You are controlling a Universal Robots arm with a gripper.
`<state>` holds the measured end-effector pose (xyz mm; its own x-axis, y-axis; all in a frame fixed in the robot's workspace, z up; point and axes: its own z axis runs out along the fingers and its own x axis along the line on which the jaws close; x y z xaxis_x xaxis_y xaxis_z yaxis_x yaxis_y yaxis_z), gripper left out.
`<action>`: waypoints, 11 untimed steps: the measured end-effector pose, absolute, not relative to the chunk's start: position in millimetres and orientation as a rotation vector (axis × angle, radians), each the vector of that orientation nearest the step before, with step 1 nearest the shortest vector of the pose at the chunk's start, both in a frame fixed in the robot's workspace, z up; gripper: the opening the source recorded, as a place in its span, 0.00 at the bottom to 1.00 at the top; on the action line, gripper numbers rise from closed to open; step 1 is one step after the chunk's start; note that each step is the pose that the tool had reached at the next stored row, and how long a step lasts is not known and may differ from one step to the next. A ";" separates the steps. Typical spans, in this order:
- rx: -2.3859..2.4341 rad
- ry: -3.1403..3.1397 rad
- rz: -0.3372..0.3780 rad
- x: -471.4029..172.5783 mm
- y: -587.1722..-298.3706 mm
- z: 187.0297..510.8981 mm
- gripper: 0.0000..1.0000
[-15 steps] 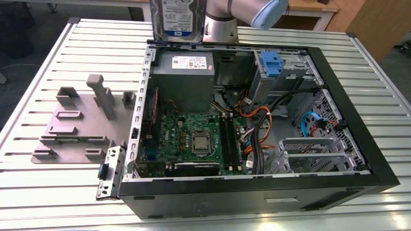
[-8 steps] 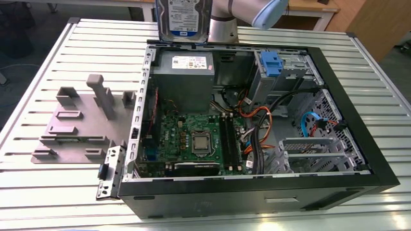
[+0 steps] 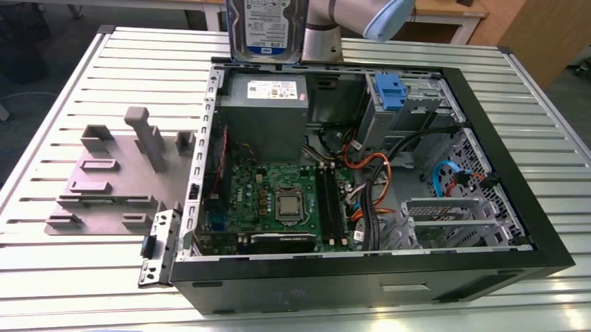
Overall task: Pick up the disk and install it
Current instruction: 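Pick up the disk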
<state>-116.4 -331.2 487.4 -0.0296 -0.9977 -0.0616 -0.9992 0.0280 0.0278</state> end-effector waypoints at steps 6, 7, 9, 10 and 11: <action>-2.171 2.234 0.098 -109.2 -340.9 487.4 0.35; -2.171 2.234 0.098 -107.9 -342.3 487.4 0.35; -2.171 2.234 0.098 -105.3 -344.9 487.4 0.35; -2.171 2.234 0.098 -103.9 -346.2 487.4 0.35; -2.171 2.234 0.098 -102.5 -347.4 487.4 0.35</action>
